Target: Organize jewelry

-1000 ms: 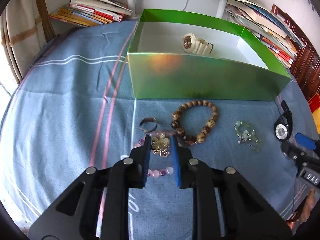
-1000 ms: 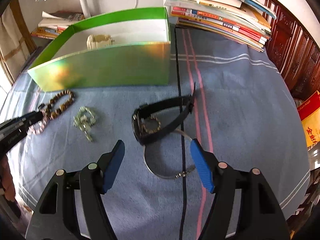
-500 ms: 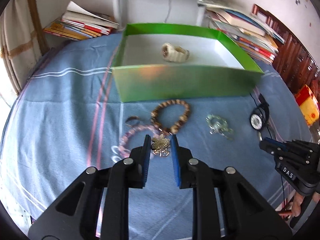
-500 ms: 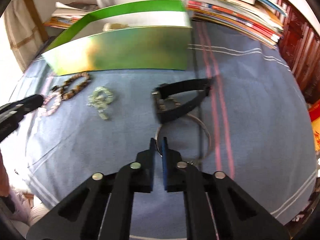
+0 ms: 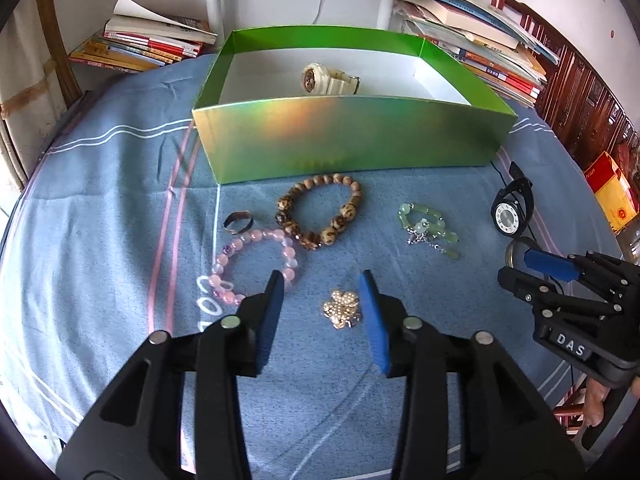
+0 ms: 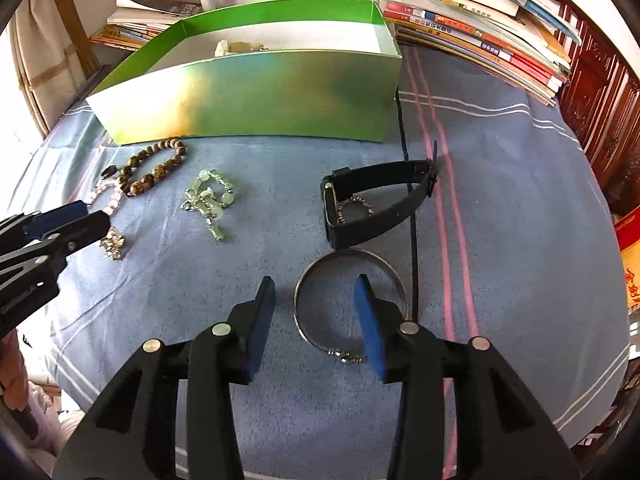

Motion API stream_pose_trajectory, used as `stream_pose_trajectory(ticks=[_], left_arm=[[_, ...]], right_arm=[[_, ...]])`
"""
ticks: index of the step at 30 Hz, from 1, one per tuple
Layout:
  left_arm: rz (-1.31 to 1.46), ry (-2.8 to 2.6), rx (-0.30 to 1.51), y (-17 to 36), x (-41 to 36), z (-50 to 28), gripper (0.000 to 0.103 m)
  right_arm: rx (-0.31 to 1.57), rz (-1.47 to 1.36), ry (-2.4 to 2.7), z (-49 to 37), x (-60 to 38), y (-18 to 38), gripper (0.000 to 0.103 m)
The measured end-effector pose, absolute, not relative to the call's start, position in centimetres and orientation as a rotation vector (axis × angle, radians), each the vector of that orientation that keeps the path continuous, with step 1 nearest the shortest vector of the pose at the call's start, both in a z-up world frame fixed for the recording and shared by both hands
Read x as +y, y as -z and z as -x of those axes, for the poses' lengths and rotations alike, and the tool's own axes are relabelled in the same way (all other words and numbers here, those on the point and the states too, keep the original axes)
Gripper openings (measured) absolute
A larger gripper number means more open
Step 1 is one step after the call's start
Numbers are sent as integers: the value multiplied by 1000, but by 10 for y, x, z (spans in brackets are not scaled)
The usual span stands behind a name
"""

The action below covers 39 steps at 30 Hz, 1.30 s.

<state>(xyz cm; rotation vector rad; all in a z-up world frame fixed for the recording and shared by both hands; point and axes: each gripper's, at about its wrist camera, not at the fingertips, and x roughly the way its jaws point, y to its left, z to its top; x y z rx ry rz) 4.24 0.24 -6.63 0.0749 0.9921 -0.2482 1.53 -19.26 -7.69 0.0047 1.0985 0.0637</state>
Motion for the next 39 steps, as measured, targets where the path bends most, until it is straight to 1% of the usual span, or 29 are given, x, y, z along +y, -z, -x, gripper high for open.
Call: stream_pose_trajectory(ticks=[13,18,22,31,32,33,34,35,36,37,39], left_arm=[[-70,317,1007,76,10,-45,40],[-68,361,1028,78,13,-36,40],[-82,355,1013,76,13,-32,44],[-136,287,1018,86,-10,-41,44],[-138,278,1015,86,-12,-41,44],[-143,273,1012,87,-13,-42,44],[-148,270,1010,87,-13,-41,44],[-150,270,1006,86,-14,-41,37],[-150,273,1003,86,-13,-41,32],[-147,279,1003,85,-12,-40,22],[-131,290,1007,84,-11,-40,22]], right_arm=[[1074,5,-64,-16,-190,77,48],[1073,9,-76,-14,-187,77,56],[1073,10,-76,-14,-186,77,56],[1057,6,-48,-20,-184,77,56],[1050,10,-43,-20,-182,77,54],[1041,13,-48,-20,-180,77,44],[1038,9,-66,-20,-179,77,37],[1036,16,-77,-19,-176,76,23],[1037,22,-91,-19,-173,75,12],[1039,23,-100,-20,-171,75,9],[1039,28,-106,-19,-170,75,8]])
